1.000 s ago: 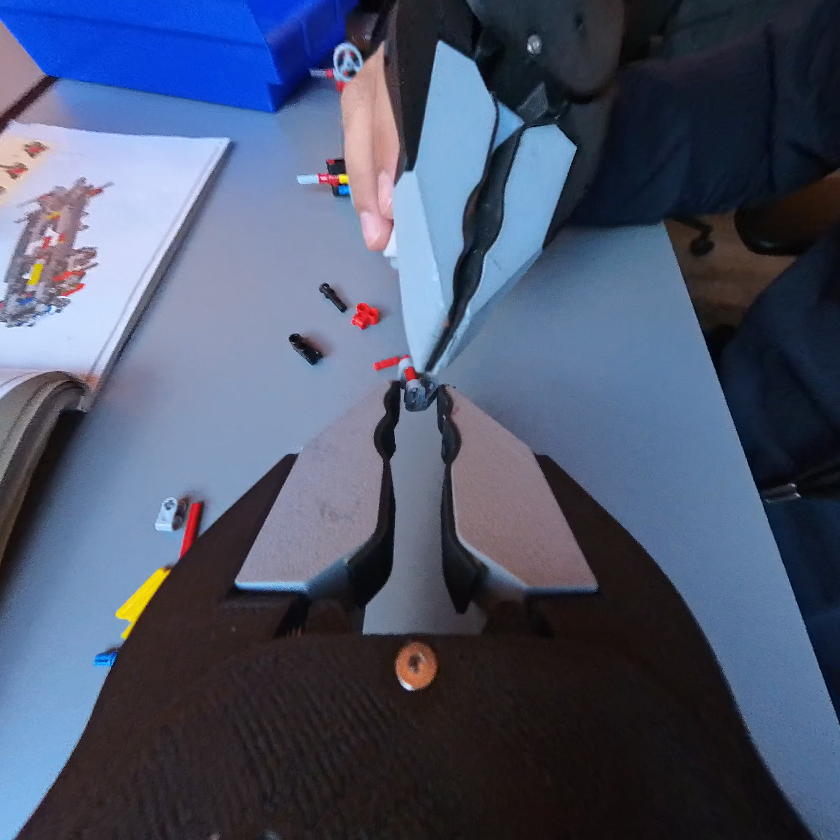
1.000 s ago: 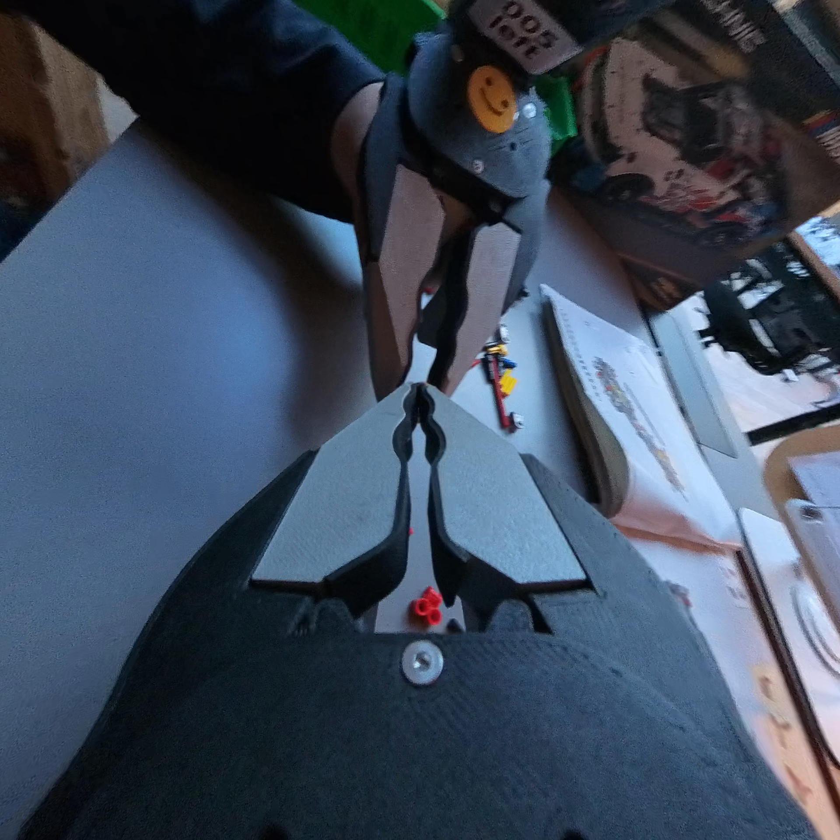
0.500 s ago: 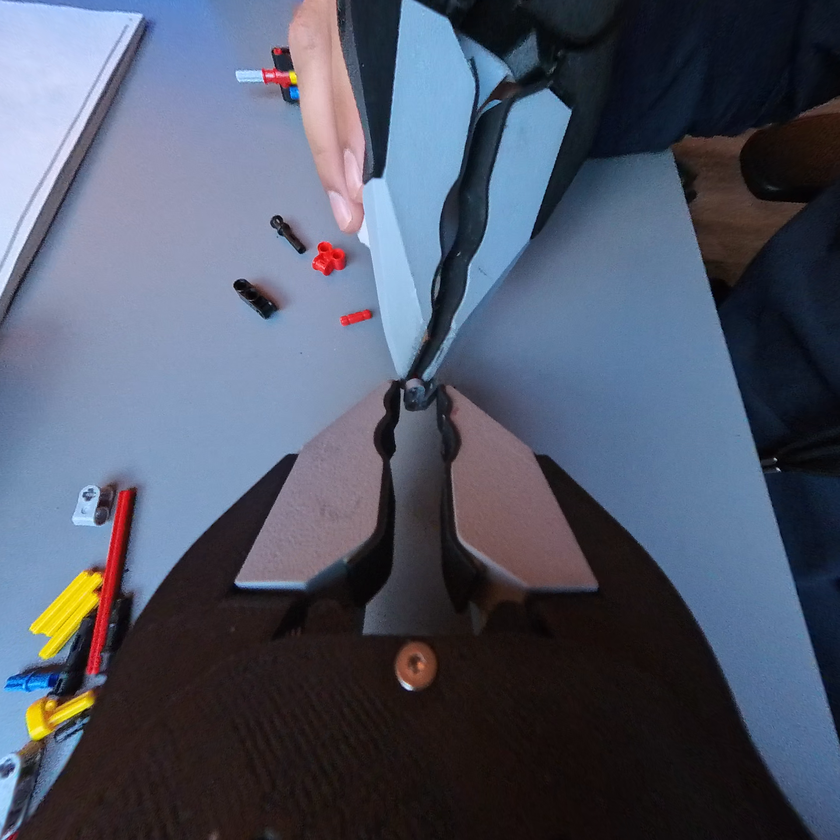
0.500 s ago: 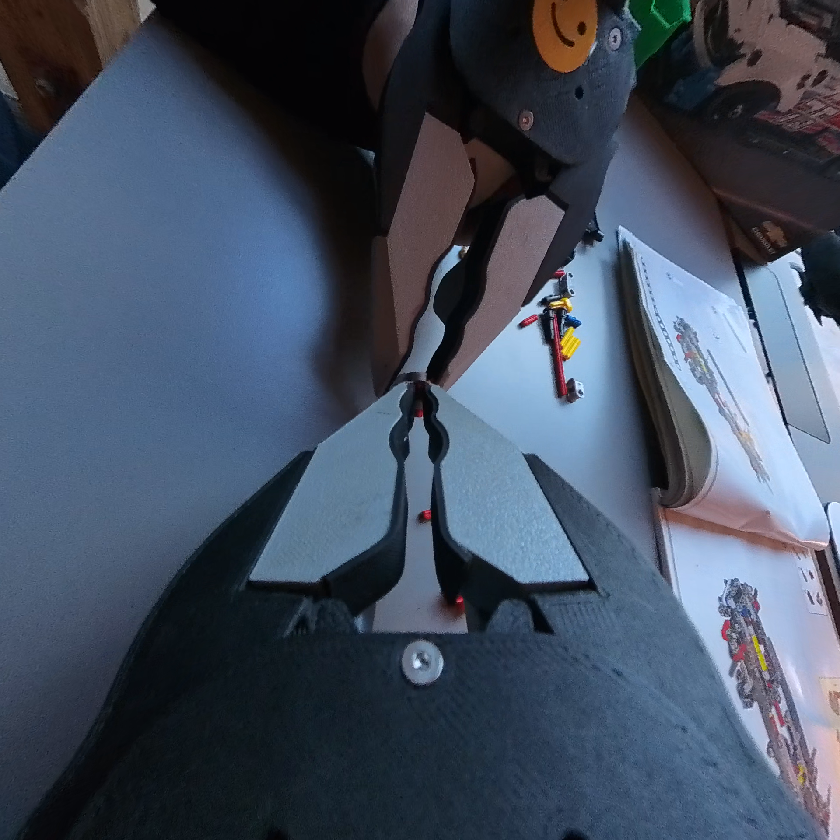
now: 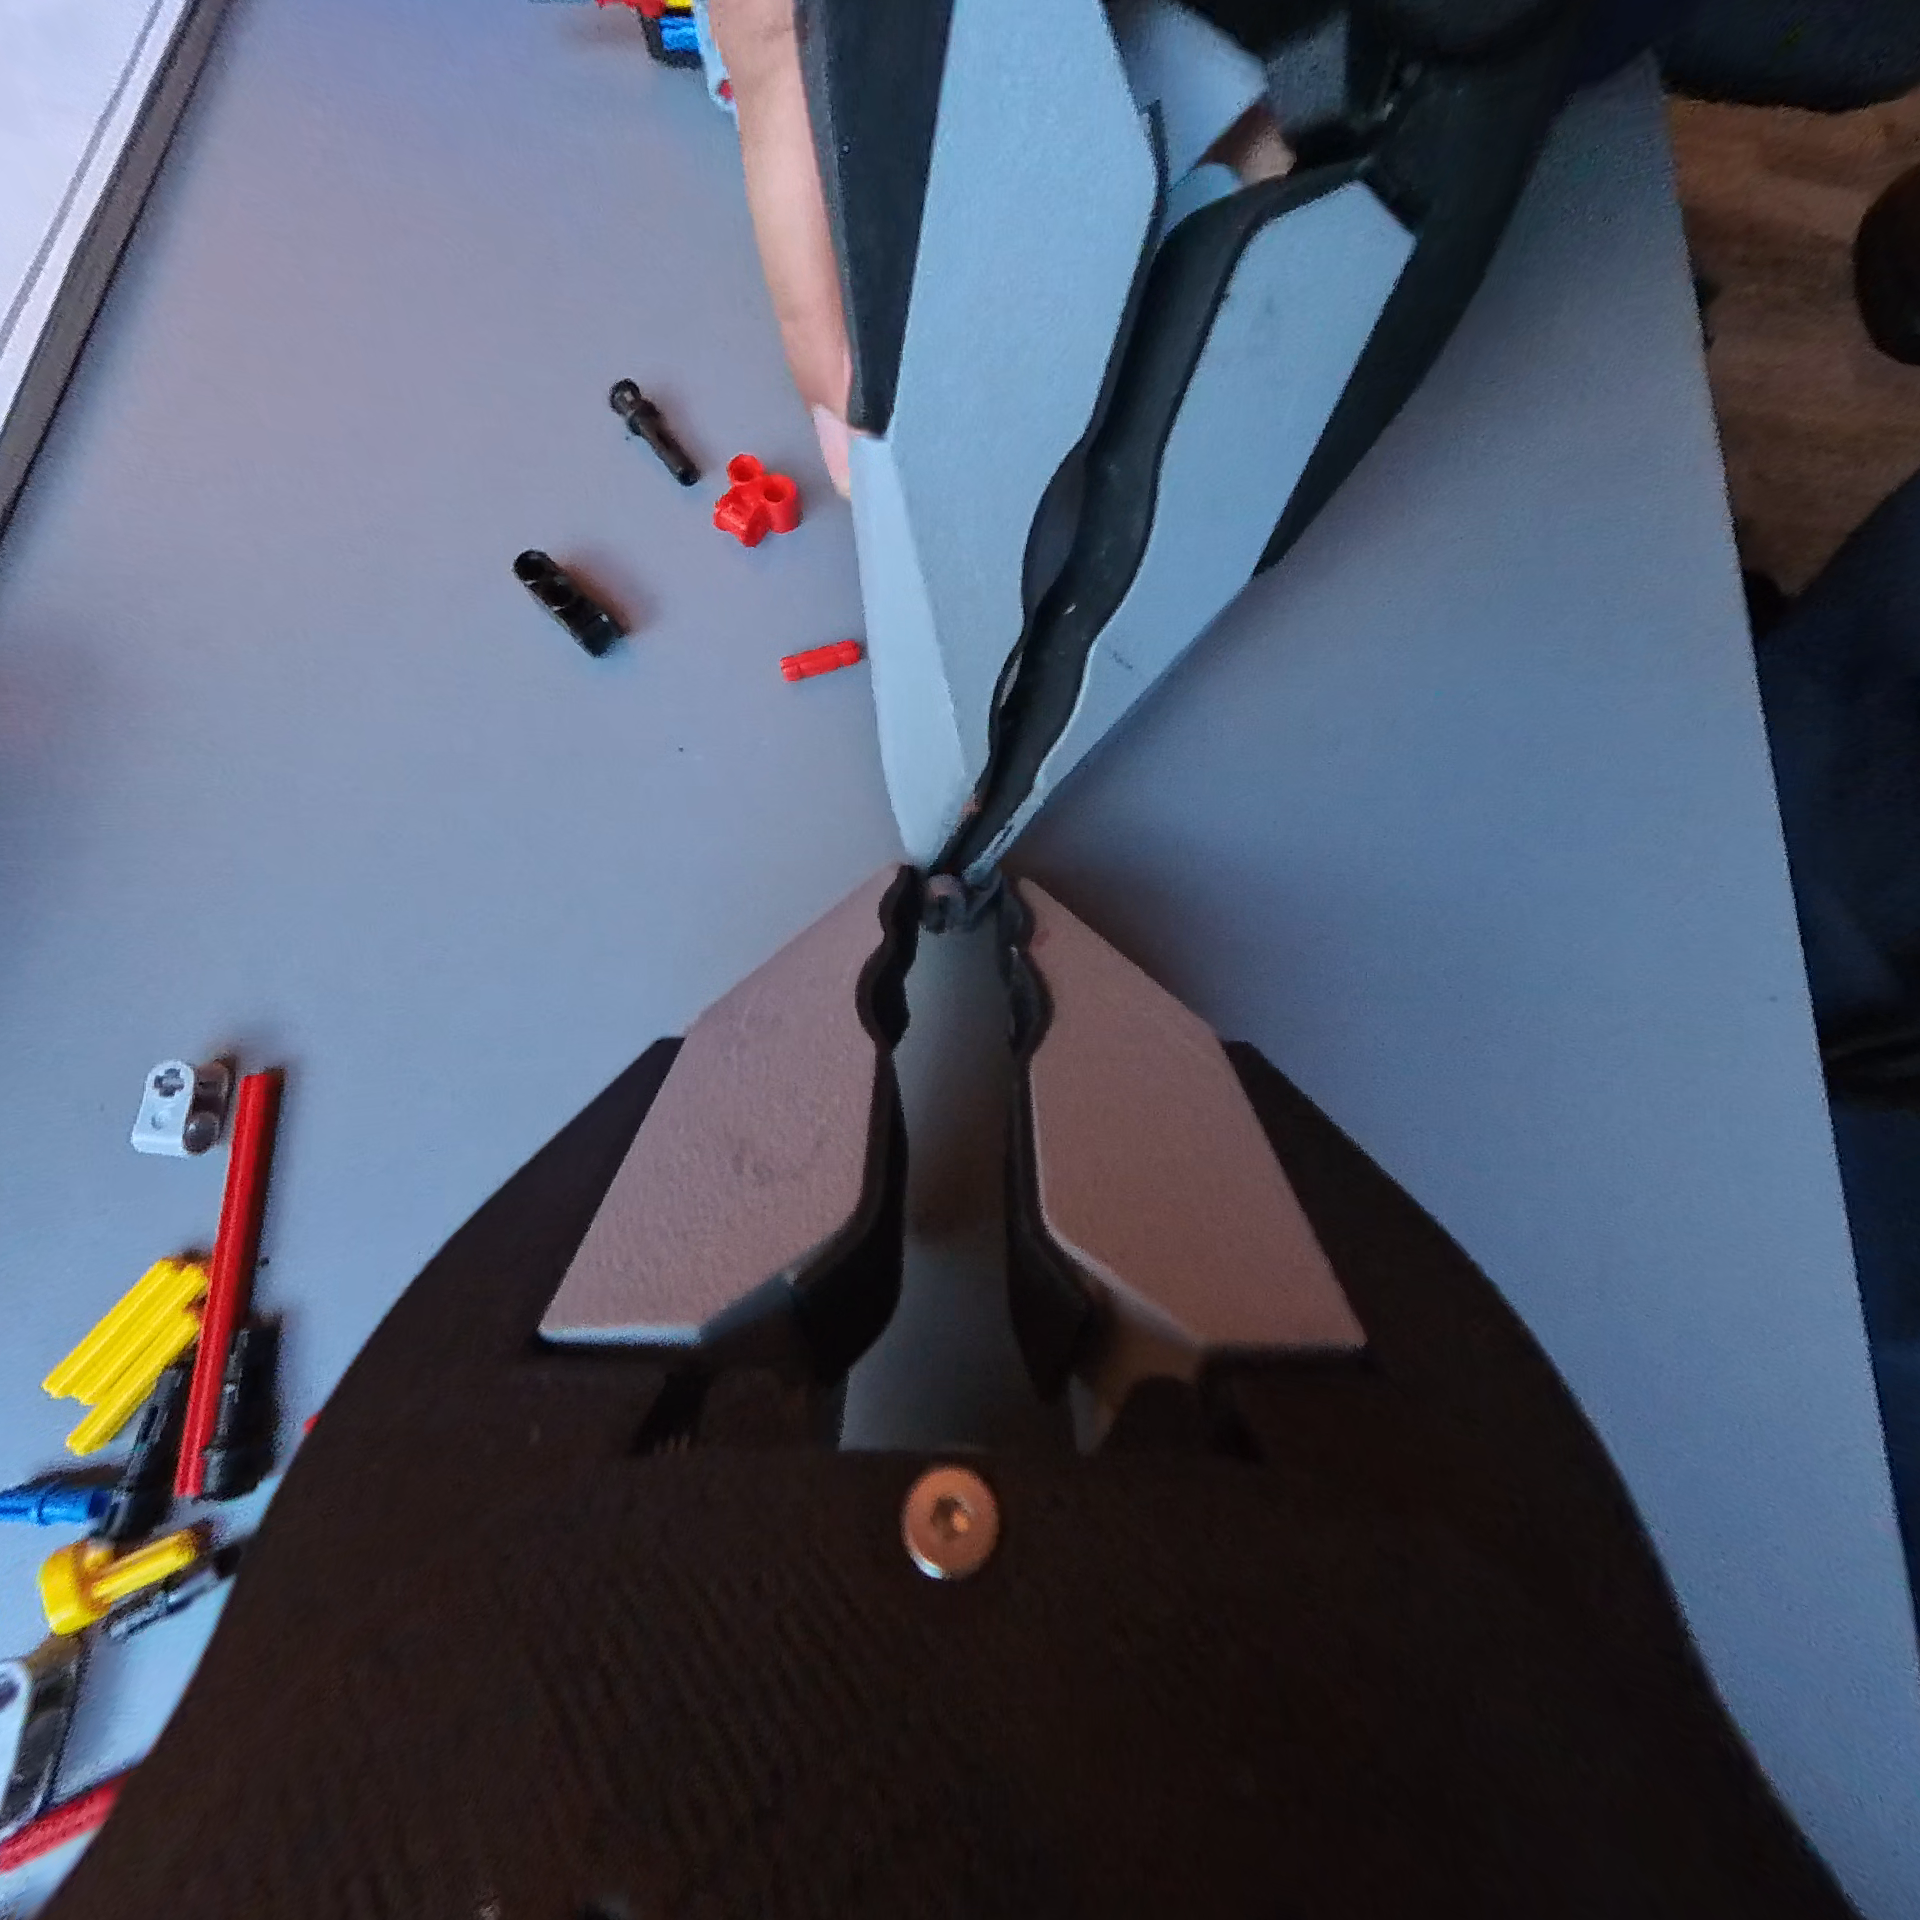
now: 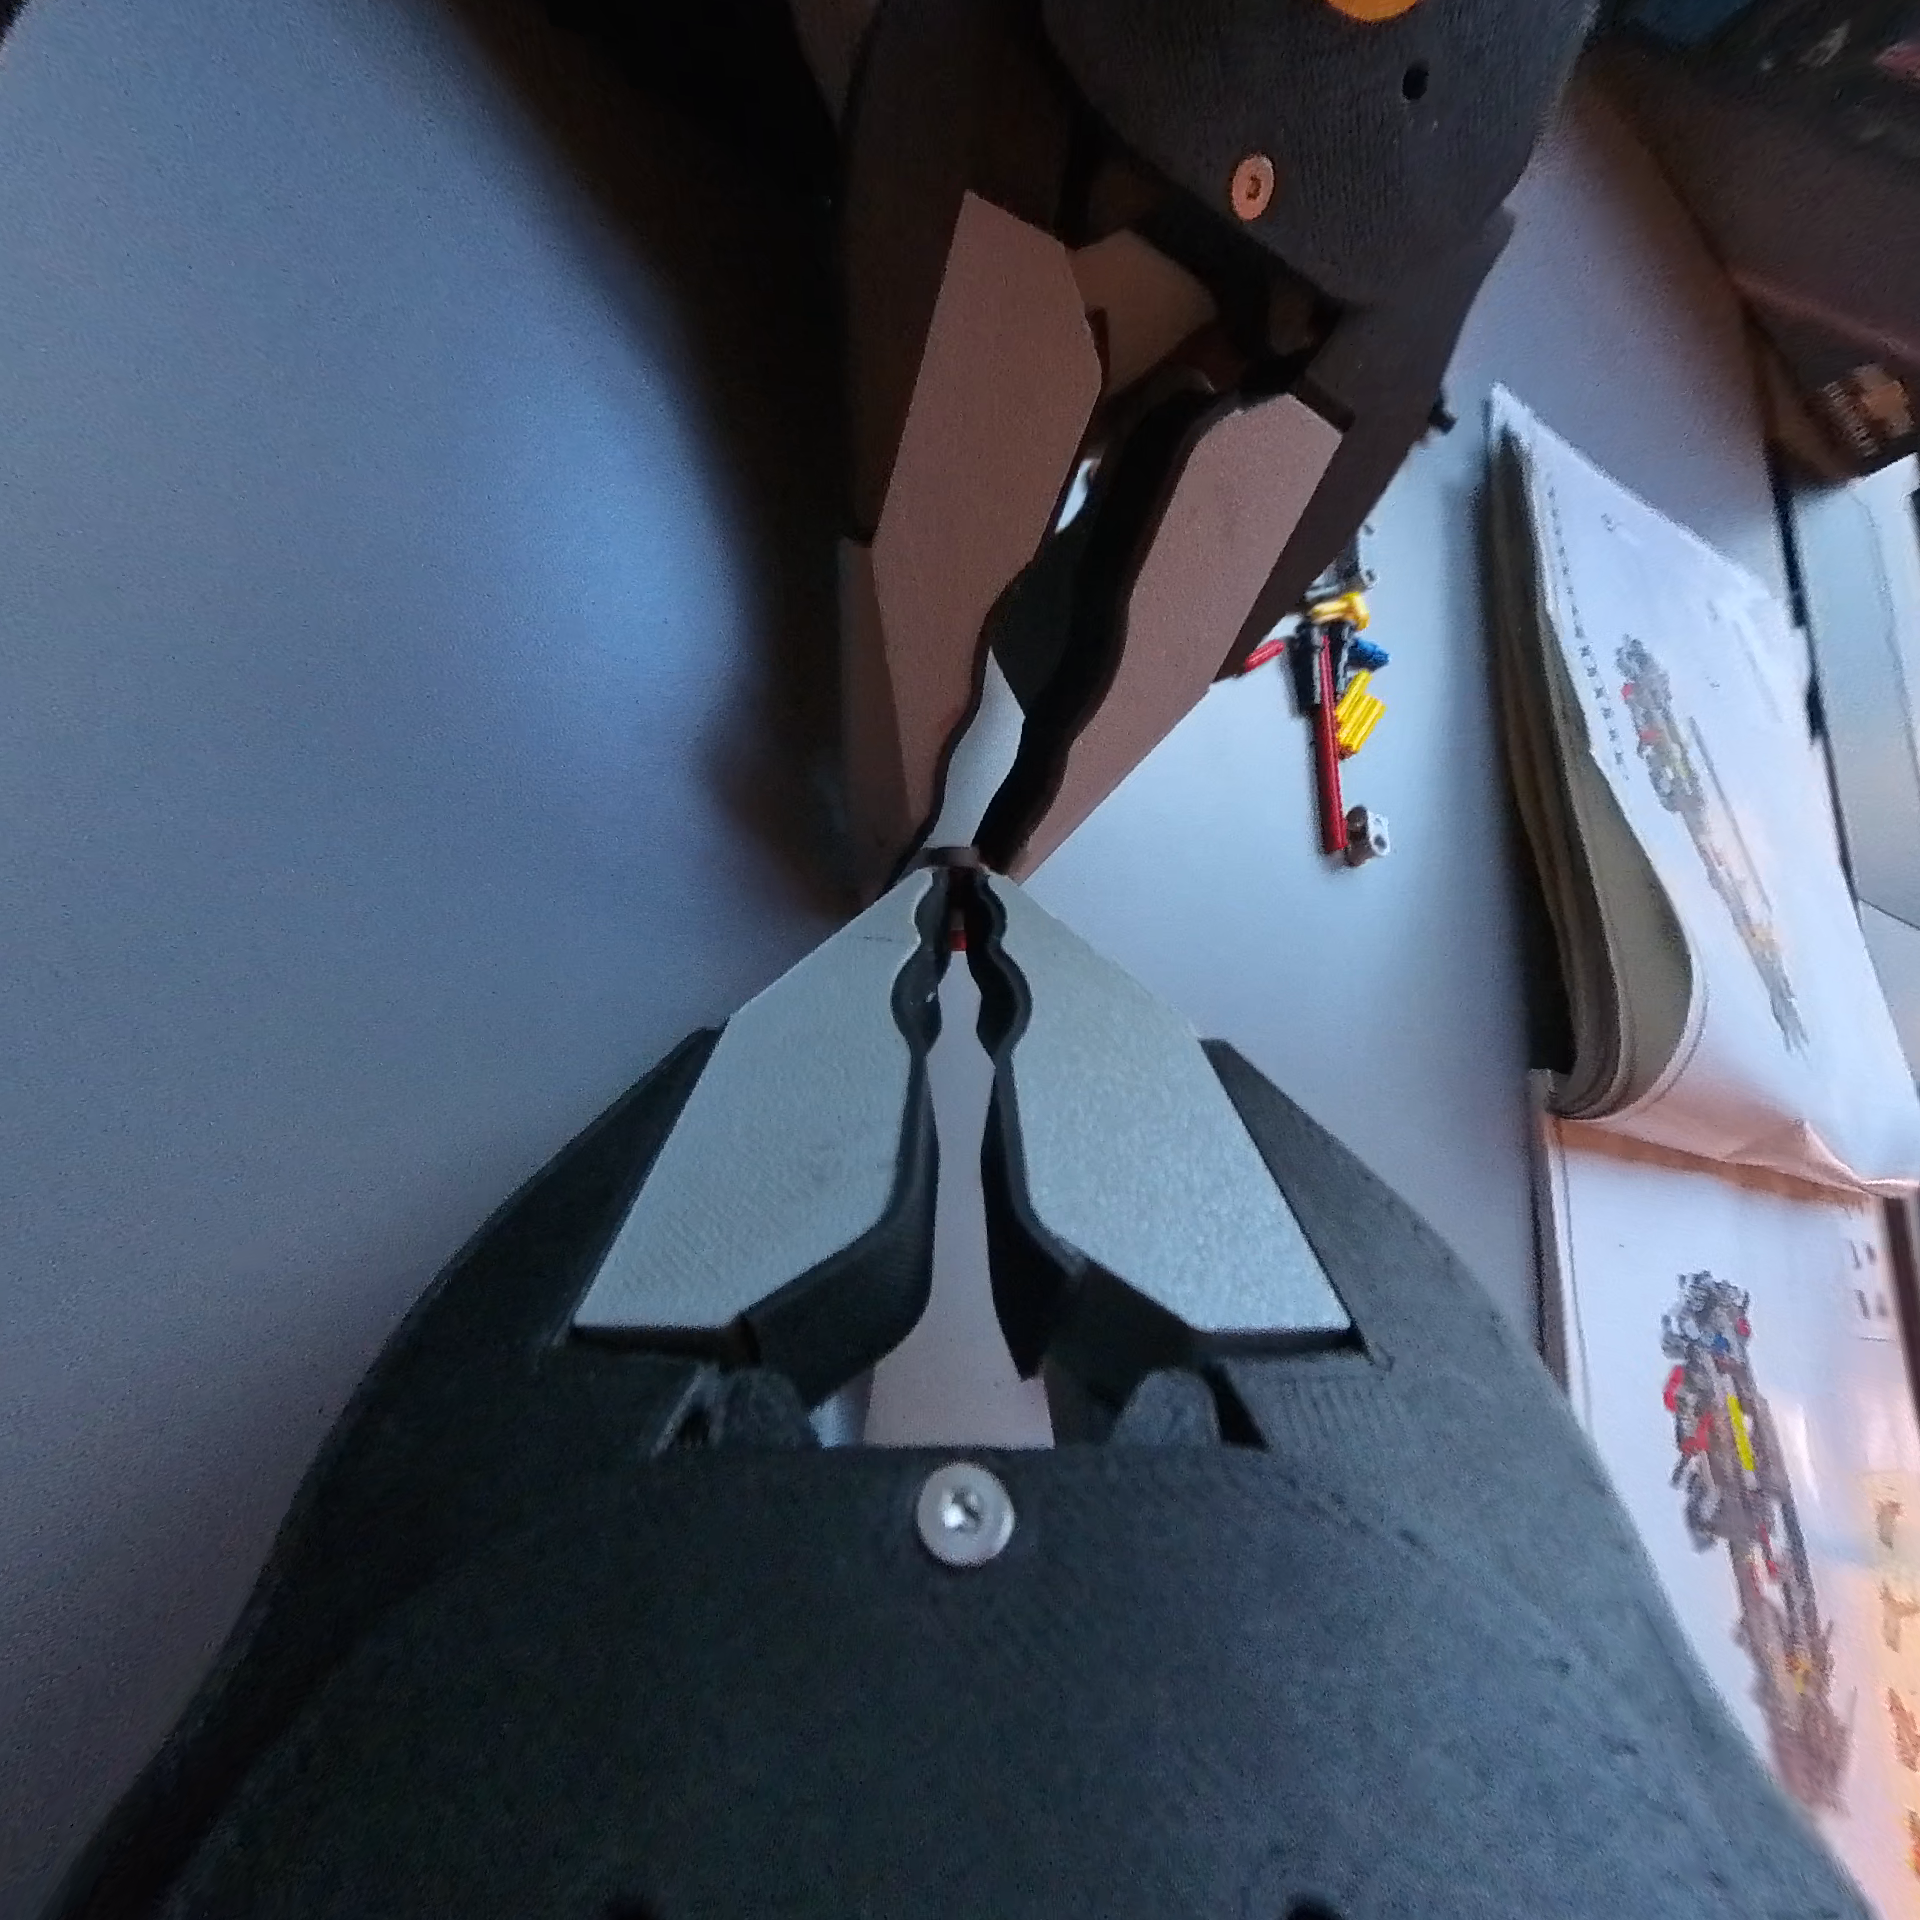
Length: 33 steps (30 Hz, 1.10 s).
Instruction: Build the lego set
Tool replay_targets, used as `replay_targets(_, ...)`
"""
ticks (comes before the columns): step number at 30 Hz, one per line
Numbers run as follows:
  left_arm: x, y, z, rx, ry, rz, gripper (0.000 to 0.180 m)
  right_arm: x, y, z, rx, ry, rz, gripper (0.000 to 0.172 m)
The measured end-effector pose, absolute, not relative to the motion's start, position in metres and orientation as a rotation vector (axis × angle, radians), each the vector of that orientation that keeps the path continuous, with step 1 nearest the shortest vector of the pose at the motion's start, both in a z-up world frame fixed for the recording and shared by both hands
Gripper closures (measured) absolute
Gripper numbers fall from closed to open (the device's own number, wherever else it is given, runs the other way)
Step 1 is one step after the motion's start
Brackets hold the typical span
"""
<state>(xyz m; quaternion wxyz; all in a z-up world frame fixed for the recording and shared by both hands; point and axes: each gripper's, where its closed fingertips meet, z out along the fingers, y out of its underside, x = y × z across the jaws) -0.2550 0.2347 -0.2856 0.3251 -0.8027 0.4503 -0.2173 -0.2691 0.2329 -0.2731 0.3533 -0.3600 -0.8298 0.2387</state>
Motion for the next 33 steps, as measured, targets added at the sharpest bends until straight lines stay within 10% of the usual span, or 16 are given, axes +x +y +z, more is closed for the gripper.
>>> replay_targets(15, -0.252, 0.238, -0.285, -2.165, 1.065, -0.604, 0.167, -0.262, 0.239, -0.277, -0.989, -2.744, 0.275, 0.171)
replay_targets(33, -0.247, 0.241, -0.245, -1.911, 0.966, -0.687, 0.168, -0.255, 0.254, -0.231, -1.816, -1.469, 1.445, 0.165)
